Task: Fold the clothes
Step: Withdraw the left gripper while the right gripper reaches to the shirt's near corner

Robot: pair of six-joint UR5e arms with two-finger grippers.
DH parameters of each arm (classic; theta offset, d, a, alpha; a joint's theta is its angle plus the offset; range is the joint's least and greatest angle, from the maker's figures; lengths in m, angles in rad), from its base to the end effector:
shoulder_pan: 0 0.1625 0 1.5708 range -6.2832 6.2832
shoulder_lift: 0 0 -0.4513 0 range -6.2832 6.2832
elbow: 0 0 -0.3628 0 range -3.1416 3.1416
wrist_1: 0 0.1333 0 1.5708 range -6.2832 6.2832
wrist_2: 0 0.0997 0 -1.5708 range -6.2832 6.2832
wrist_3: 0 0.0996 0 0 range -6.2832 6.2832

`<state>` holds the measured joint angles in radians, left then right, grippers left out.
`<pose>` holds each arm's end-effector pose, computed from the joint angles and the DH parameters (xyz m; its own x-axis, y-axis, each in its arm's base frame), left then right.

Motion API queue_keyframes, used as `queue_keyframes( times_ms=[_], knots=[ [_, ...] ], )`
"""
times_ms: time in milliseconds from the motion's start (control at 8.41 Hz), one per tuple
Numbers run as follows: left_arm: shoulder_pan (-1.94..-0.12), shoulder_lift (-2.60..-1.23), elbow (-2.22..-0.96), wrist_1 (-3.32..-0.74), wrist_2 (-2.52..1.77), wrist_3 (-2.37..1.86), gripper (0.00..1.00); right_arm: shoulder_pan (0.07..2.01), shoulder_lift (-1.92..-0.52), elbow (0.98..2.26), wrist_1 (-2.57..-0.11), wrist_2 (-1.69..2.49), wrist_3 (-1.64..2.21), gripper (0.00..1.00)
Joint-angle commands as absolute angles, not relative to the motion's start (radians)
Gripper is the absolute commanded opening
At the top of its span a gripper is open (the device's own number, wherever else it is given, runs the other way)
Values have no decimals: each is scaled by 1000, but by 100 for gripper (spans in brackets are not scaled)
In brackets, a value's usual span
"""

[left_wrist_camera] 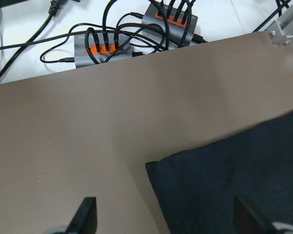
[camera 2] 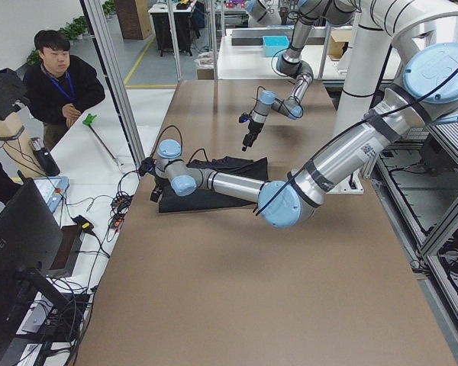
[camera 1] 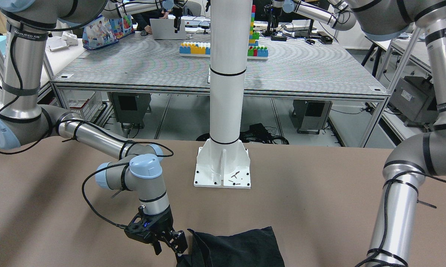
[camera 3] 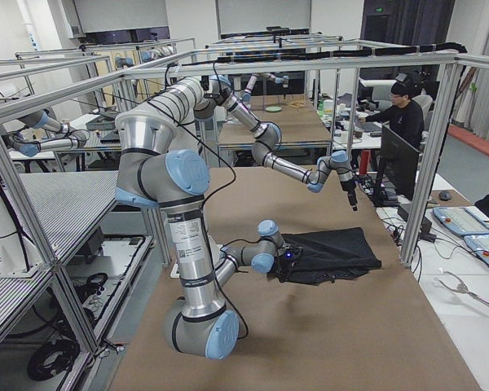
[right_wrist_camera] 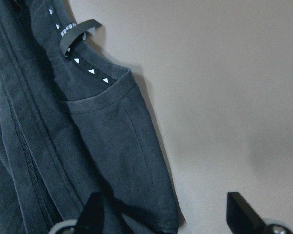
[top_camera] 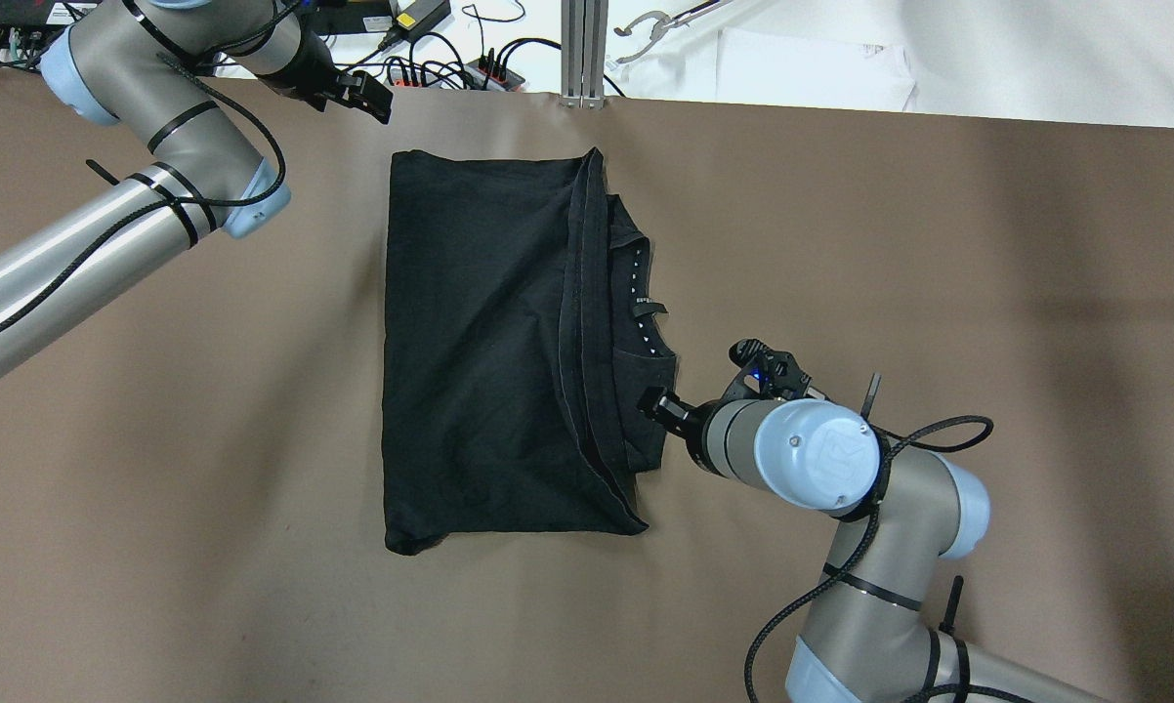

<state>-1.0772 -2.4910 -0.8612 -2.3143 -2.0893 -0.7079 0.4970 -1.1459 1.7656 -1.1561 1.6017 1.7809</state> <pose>0.3251 -0.7814 0.3287 0.6138 0.2520 -0.7482 0.1646 0.8860 0.4334 -0.4811 -0.4091 0.3281 0.3448 0.4242 0.8374 -0.5369 0.8208 -0.1947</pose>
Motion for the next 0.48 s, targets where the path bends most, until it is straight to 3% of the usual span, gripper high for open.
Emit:
queue_keyframes(
  times_ms=[0,357],
  knots=[
    [-1074,-2479,-868,-2315,-2088,-707,100,421,-1118,1677,-1091,1471,1910,86],
    [-1074,-2477,-868,-2315,-2088,-707,100,390,-1117,1651,-1066,1460,1971,73]
  ],
)
